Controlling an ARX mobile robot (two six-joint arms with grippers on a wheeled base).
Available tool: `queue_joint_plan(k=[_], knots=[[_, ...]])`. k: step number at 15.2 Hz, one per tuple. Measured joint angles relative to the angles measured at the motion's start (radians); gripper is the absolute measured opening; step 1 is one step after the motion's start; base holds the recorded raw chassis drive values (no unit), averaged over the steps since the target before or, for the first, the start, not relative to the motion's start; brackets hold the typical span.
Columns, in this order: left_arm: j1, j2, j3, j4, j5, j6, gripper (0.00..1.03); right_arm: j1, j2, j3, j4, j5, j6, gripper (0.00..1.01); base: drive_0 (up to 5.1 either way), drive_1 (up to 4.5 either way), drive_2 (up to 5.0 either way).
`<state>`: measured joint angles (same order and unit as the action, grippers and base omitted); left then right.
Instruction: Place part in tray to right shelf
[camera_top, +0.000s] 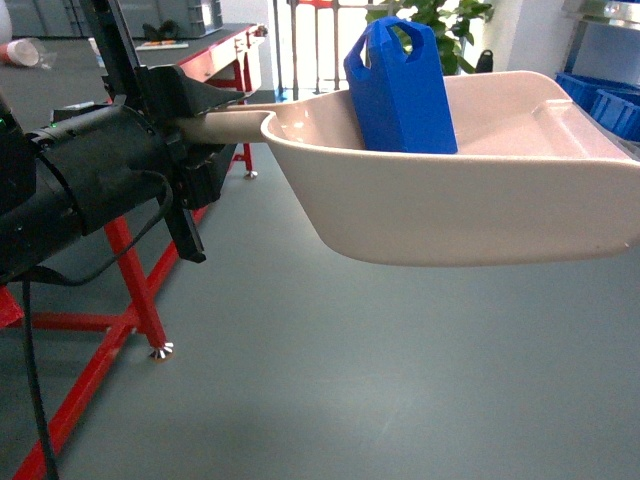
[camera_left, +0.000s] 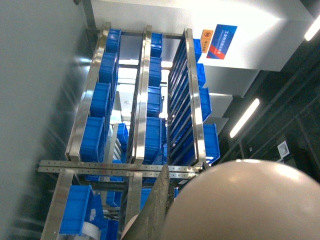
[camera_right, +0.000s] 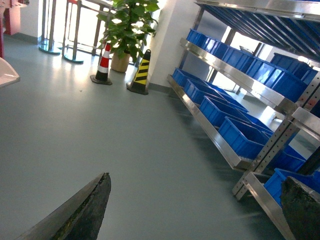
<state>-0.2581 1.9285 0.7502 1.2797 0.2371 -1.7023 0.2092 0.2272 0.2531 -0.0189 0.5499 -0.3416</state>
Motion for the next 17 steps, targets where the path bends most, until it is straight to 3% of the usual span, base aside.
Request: queue_joint_plan(k=[17], knots=[[-0.001,0.0,0.0,0.0,0.0,0.0,0.12,0.0,0.0,0.0,0.001,0.0,0.0,0.98,0.0,4.29,-4.3]])
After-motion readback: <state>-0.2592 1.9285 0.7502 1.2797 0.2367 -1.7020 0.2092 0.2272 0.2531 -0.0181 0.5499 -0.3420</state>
